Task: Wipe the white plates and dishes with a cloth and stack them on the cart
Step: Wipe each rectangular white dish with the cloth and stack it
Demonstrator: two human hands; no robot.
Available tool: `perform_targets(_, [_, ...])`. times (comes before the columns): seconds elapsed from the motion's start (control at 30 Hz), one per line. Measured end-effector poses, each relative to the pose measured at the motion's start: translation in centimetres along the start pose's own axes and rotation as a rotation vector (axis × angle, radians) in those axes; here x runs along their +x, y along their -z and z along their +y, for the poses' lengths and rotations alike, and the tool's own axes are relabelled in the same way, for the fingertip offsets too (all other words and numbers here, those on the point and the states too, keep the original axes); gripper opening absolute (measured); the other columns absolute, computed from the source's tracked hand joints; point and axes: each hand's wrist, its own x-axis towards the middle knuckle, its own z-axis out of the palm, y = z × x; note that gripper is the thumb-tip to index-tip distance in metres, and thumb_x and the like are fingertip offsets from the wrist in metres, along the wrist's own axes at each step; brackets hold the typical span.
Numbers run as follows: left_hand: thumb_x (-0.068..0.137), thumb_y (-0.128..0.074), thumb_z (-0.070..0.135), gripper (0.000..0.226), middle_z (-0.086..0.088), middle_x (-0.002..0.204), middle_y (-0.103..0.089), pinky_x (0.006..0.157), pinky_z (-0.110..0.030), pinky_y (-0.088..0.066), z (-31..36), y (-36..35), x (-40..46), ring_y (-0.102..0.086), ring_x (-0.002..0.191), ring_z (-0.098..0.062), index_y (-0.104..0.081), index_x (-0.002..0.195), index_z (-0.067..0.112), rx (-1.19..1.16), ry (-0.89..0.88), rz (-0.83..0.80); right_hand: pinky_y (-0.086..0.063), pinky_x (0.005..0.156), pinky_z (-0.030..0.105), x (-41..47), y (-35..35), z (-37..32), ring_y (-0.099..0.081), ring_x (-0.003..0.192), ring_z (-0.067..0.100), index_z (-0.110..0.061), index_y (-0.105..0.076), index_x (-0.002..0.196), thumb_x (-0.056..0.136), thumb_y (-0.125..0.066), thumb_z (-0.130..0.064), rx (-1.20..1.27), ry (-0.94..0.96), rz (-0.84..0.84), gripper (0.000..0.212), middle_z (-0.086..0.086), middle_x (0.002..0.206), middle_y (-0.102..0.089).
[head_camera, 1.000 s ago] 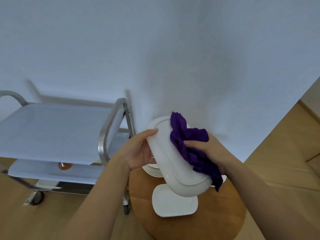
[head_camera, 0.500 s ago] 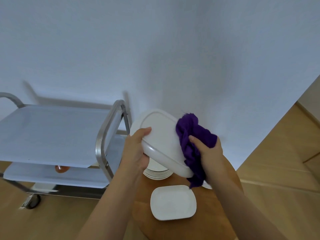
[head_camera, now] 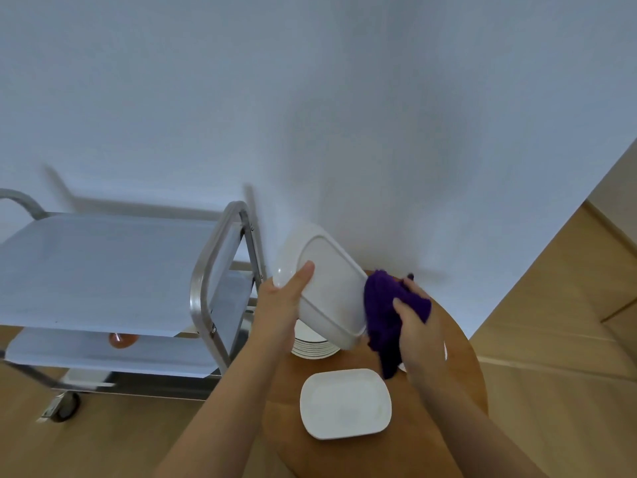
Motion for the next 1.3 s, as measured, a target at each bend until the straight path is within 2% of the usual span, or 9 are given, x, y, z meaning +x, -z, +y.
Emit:
perform_targets(0.13, [0.067,-0.071,0.039,0.059,-0.01,0.101,-0.071,0.072,-0.034,-0.055,-1.2,-1.9,-1.4,-0.067,0.095,-0.027,-0.061,0.116,0.008,0.004,0.066,-0.045,-0.036,0.106,0.051,0.3,-2.9,-2.0,-0.043,0.127,0.023,-0.034,-0.044,0.131,0.088,-0.058,-0.025,-0.097,0.224,-0.204,0.047,-0.001,0.138,-0.047])
perform_targets(0.3, [0.081,-0.066,0.041,0.069,-0.015,0.111,-0.067,0.07,-0.03,-0.058,-0.8,-2.0,-0.8,-0.067,0.095,-0.026,-0.046,0.133,0.001,-0.075,0.093,0.088,-0.017,0.116,0.047,-2.1,-5.8,-1.3,-0.027,0.138,0.012,-0.061,-0.037,0.114,0.085,-0.056,-0.027,-0.266,0.423,-0.398,0.048,-0.02,0.14,-0.035])
perform_targets(0.43, [0.08,-0.068,0.039,0.057,-0.012,0.103,-0.071,0.07,-0.032,-0.058,-0.2,-0.9,-0.6,-0.07,0.09,-0.024,-0.055,0.124,0.004,-0.207,0.132,0.129,-0.014,0.116,0.044,-3.1,-4.7,1.0,-0.021,0.14,0.01,-0.053,-0.032,0.132,0.08,-0.056,-0.027,-0.577,0.669,-0.427,0.062,-0.028,0.14,-0.025])
perform_targets(0.63, [0.083,-0.068,0.023,0.017,-0.003,0.087,-0.075,0.089,-0.043,-0.053,0.9,0.4,0.3,-0.069,0.092,-0.022,-0.061,0.096,0.015,-0.347,0.139,0.086,-0.027,0.106,0.041,-0.2,0.8,3.9,-0.016,0.14,0.021,-0.034,-0.023,0.146,0.072,-0.071,-0.013,-0.87,0.827,-0.378,0.091,-0.002,0.15,-0.02])
perform_targets(0.83, [0.086,-0.066,0.018,0.014,-0.007,0.086,-0.075,0.083,-0.043,-0.055,0.5,0.3,0.5,-0.069,0.088,-0.023,-0.061,0.097,0.011,-0.423,0.19,0.097,-0.046,0.065,0.013,2.8,3.5,0.7,-0.059,0.076,0.009,-0.019,-0.061,0.103,0.091,-0.052,-0.006,-0.416,0.243,-0.121,0.02,0.005,0.095,-0.063])
perform_targets(0.93, [0.084,-0.067,0.02,0.025,-0.005,0.088,-0.075,0.064,-0.032,-0.059,-0.3,-1.1,0.7,-0.071,0.081,-0.018,-0.06,0.105,0.009,-0.327,0.172,0.107,-0.048,0.069,0.013,2.4,4.9,-0.7,-0.06,0.083,0.007,-0.027,-0.057,0.105,0.09,-0.052,-0.003,-0.173,0.129,-0.01,0.028,0.004,0.107,-0.061])
perform_targets(1.03, [0.084,-0.069,0.019,0.037,-0.007,0.093,-0.068,0.062,-0.03,-0.054,-1.7,-3.8,1.0,-0.066,0.084,-0.019,-0.054,0.115,0.007,-0.246,0.246,0.198,-0.04,0.086,0.008,1.1,5.3,-0.1,-0.046,0.111,0.005,-0.034,-0.047,0.127,0.083,-0.064,-0.004,-0.461,0.33,-0.213,0.056,-0.006,0.133,-0.044])
perform_targets(1.13, [0.084,-0.069,0.016,0.043,-0.01,0.098,-0.065,0.06,-0.032,-0.053,-3.1,-6.5,1.4,-0.063,0.085,-0.023,-0.051,0.122,0.008,-0.196,0.344,0.208,-0.039,0.102,0.032,0.5,5.5,1.1,-0.031,0.131,0.016,-0.036,-0.038,0.137,0.073,-0.077,-0.026,-1.012,0.566,-0.435,0.075,-0.006,0.144,-0.035])
perform_targets(1.3, [0.084,-0.067,0.01,0.036,-0.011,0.1,-0.064,0.071,-0.037,-0.056,-4.7,-9.9,2.7,-0.062,0.088,-0.024,-0.051,0.116,0.01,-0.215,0.409,0.214,-0.057,0.058,0.034,3.8,8.8,2.3,-0.068,0.081,0.032,-0.006,-0.071,0.104,0.029,-0.097,-0.016,-1.263,0.72,-0.108,0.079,0.016,0.099,-0.069])
